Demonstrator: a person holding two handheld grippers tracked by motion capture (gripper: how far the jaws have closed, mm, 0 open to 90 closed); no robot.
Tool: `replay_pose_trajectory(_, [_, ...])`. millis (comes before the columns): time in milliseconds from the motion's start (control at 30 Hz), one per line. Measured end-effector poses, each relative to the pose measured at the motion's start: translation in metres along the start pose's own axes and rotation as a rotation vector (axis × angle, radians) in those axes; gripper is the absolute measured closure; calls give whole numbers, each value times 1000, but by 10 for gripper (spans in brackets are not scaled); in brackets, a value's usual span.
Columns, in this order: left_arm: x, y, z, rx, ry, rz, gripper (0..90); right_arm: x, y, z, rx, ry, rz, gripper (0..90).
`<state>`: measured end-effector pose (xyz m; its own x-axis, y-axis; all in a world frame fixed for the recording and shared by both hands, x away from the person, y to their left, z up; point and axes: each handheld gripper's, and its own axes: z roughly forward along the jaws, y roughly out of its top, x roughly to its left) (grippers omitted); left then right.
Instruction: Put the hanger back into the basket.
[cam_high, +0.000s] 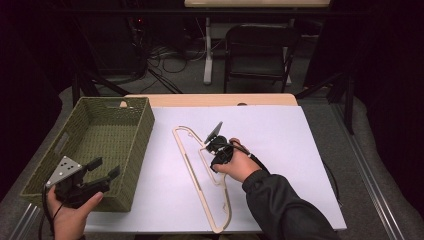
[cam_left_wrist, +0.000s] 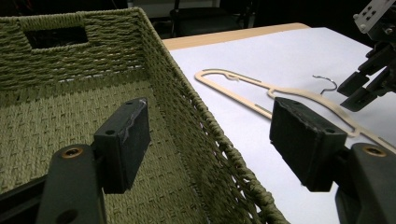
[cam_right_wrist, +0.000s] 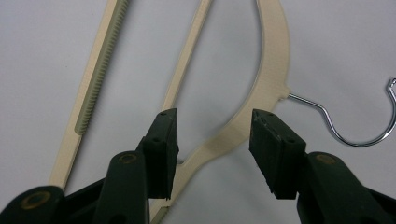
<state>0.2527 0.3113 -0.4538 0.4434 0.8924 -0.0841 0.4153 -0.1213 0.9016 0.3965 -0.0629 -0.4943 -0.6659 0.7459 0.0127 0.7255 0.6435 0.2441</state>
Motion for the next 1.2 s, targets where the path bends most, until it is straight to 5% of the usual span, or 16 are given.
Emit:
replay_pose_trajectory(233, [0, 0, 0, 1, -2, 0, 288, 4, 2, 8, -27, 8, 7, 535])
replay_pose_trajectory(267, [0, 0, 0, 2, -1, 2, 289, 5, 4, 6, 11, 14, -4, 535])
replay_pose_trajectory(333, [0, 0, 0, 2, -1, 3, 288, 8, 4, 9, -7, 22, 1, 535])
replay_pose_trajectory(367, [0, 0, 0, 2, -1, 4, 288, 9, 5, 6, 47, 13, -5, 538])
replay_pose_trajectory(500, [0, 0, 1, 3, -2, 1, 289, 12, 7, 15, 0, 32, -7, 545])
replay_pose_trajectory(767, [0, 0, 1, 2, -3, 0, 289, 19, 12, 24, 62, 34, -18, 586])
replay_pose_trajectory(867, [0, -1, 1, 3, -3, 1, 288, 20, 13, 27, 58, 38, -19, 603])
replay_pose_trajectory(900, [0, -1, 1, 4, -3, 2, 289, 24, 10, 34, -24, 43, 18, 608])
replay_pose_trajectory(933, [0, 0, 1, 4, -3, 3, 288, 22, 14, 28, 74, 24, -28, 617])
replay_pose_trajectory(1067, [0, 0, 1, 4, -4, 2, 288, 26, 13, 31, 80, 31, -31, 645])
replay_pose_trajectory(1100, [0, 0, 1, 3, -4, 2, 288, 27, 12, 34, 42, 38, -21, 656])
replay_pose_trajectory(1200, [0, 0, 1, 4, -4, 2, 288, 27, 14, 32, 93, 31, -25, 677])
